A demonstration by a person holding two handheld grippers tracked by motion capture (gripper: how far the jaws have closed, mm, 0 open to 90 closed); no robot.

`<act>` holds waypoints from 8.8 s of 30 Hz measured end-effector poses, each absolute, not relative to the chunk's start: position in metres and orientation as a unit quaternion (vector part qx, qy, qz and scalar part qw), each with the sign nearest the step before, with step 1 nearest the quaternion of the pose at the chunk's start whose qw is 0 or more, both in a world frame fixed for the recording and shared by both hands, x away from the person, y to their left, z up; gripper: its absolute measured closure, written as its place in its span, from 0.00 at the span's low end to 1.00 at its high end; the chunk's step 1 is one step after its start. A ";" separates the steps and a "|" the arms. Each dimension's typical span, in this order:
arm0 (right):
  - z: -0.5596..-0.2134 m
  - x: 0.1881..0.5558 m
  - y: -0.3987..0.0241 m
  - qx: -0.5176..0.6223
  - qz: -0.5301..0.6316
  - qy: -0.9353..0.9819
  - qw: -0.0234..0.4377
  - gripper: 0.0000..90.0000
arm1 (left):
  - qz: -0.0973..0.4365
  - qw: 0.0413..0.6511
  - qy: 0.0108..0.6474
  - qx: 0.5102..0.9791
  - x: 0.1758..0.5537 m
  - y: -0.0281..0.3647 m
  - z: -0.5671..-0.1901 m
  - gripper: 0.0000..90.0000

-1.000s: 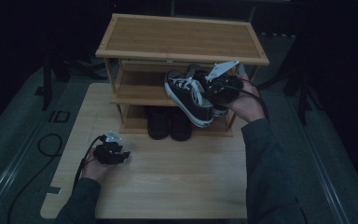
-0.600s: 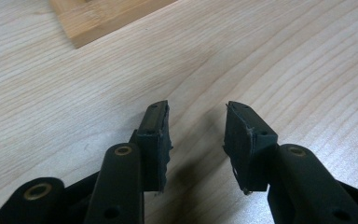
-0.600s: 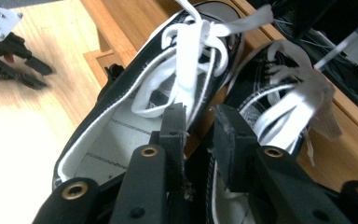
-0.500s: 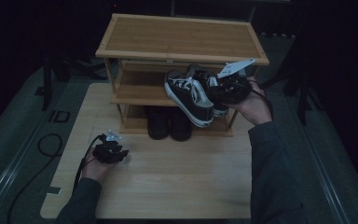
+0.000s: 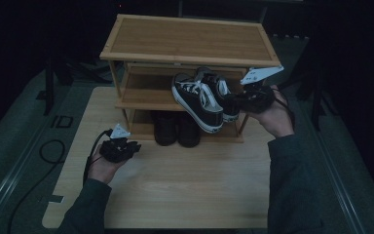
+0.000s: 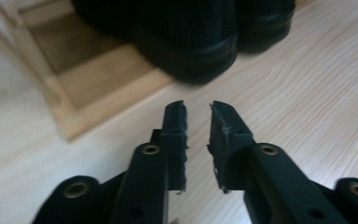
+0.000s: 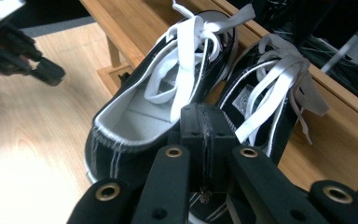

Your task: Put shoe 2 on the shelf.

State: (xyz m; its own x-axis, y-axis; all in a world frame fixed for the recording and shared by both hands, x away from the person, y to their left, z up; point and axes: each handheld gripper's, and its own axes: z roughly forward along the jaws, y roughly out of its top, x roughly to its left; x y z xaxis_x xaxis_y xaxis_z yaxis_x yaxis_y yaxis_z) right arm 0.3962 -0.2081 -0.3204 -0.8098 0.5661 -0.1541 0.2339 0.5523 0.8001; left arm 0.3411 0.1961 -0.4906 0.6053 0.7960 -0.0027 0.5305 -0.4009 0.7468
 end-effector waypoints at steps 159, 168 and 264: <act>-0.395 0.386 -0.122 0.144 0.453 0.854 0.212 1.00 | 0.271 0.359 0.344 0.824 0.438 0.113 -0.399 1.00; -0.403 0.387 -0.112 0.140 0.440 0.856 0.231 1.00 | 0.267 0.361 0.347 0.824 0.438 0.113 -0.399 1.00; -0.399 0.393 -0.172 0.183 0.451 0.841 0.236 1.00 | 0.235 0.379 0.354 0.822 0.443 0.120 -0.398 1.00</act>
